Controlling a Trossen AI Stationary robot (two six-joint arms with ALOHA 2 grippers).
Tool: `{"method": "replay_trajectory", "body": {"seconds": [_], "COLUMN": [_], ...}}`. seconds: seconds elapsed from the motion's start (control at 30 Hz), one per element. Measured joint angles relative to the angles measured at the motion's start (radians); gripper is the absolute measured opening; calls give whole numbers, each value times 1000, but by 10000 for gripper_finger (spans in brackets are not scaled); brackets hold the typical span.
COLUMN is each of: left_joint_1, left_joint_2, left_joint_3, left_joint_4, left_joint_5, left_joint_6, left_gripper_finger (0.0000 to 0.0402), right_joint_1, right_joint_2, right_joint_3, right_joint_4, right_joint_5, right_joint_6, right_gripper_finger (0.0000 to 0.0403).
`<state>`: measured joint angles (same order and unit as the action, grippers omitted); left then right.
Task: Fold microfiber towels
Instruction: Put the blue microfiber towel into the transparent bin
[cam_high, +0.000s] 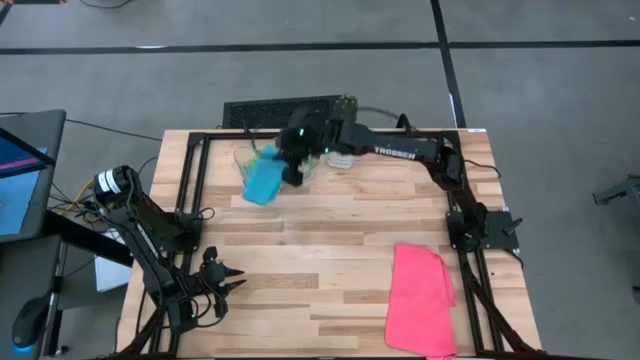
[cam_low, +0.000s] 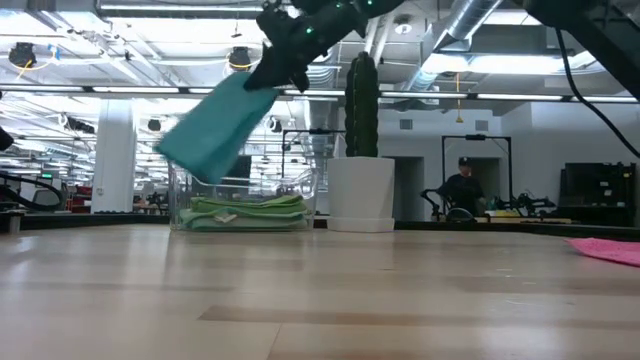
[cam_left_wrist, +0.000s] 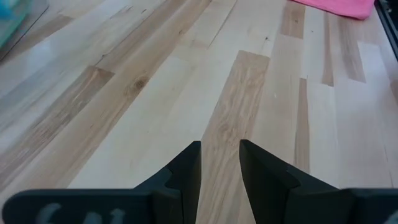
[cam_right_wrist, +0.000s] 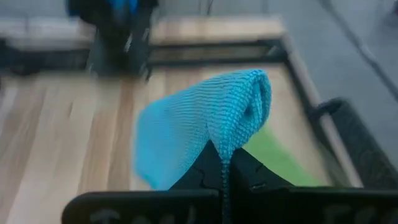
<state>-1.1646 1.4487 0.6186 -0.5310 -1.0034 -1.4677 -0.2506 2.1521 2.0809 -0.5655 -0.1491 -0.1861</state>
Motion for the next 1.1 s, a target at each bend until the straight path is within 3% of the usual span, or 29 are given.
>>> {"method": "replay_trajectory", "body": {"seconds": [0.37,1.1], "left_joint_1": [-2,-24], "left_joint_2": [0,0], "left_joint_3": [0,0], "left_joint_4": [-31,-56], "left_joint_5": [-3,23], "left_joint_6": [0,-20], "left_gripper_finger": [100,100], "right_joint_1": [-68,-88], "right_joint_2": [-1,147], "right_joint_3": [24,40], "right_joint_4": [157,298], "right_joint_5": [-112,-114], "right_joint_6": [134,267], "right_gripper_finger": [20,20]}}
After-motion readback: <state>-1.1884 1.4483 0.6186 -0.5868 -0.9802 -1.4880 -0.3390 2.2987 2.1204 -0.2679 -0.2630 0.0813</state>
